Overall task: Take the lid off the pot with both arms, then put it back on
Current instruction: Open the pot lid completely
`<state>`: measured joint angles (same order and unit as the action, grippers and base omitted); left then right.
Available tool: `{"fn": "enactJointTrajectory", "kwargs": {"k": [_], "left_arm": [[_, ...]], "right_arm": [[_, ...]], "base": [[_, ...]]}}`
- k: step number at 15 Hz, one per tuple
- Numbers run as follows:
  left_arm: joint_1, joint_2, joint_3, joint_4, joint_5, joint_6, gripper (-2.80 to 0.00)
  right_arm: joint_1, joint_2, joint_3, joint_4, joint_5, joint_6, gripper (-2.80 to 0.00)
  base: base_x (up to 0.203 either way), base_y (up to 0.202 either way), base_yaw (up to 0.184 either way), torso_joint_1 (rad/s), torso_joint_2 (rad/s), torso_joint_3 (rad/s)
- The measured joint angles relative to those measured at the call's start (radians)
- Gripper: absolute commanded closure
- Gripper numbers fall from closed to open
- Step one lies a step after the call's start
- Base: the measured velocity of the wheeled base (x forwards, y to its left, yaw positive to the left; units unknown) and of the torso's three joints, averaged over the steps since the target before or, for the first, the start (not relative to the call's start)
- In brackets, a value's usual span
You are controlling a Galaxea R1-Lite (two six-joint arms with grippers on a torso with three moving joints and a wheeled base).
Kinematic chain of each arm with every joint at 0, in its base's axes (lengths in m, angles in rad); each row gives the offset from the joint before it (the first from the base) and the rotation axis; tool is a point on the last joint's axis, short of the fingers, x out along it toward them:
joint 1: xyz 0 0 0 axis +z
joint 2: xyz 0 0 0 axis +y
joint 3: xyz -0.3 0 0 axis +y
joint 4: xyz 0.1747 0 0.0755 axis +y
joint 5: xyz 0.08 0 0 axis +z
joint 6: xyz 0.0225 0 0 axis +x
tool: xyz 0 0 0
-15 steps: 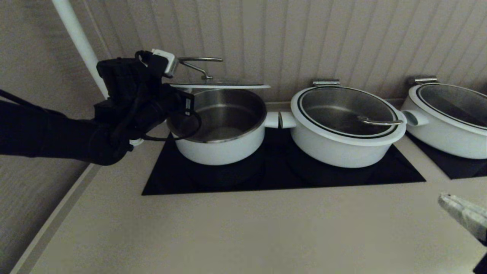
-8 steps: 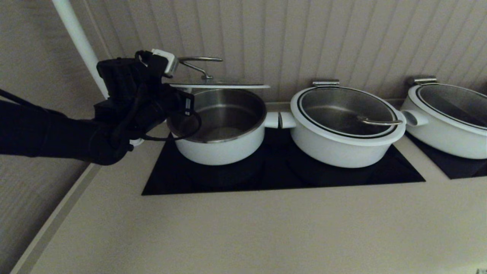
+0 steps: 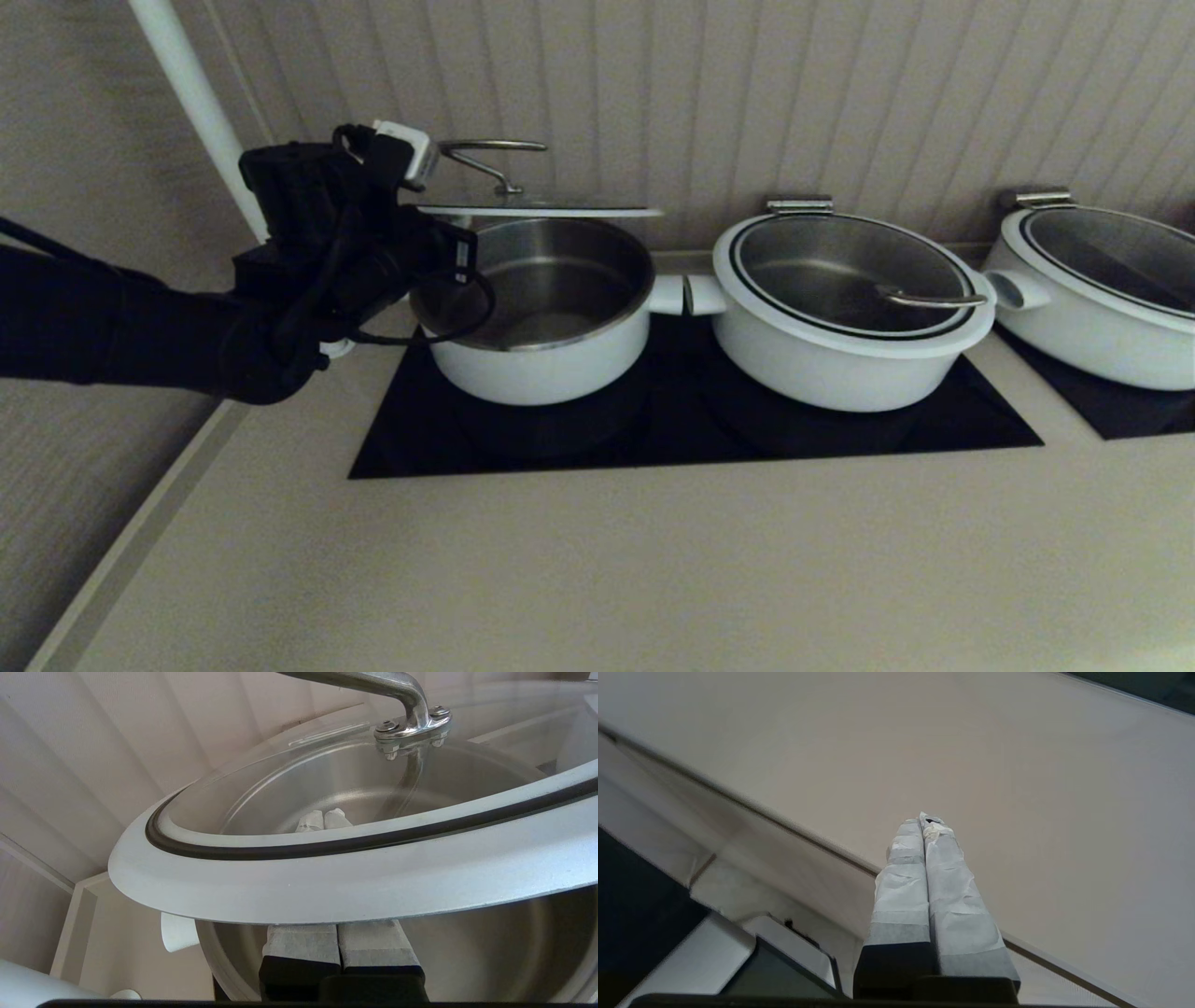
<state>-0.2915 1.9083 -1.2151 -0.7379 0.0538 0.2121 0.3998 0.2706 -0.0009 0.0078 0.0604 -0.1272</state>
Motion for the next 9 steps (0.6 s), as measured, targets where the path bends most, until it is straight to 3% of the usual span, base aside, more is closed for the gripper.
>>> {"fn": "enactJointTrajectory", "kwargs": {"k": [9], "left_arm": [[0.0,0.003,-0.007,0.001,-0.001,-0.001,0.0]], "right_arm": [[0.0,-0.002,0.001,-0.002,-0.001,0.009,0.0]], "base": [[0.0,0.0,0.0,0.0,0.0,0.0]]}}
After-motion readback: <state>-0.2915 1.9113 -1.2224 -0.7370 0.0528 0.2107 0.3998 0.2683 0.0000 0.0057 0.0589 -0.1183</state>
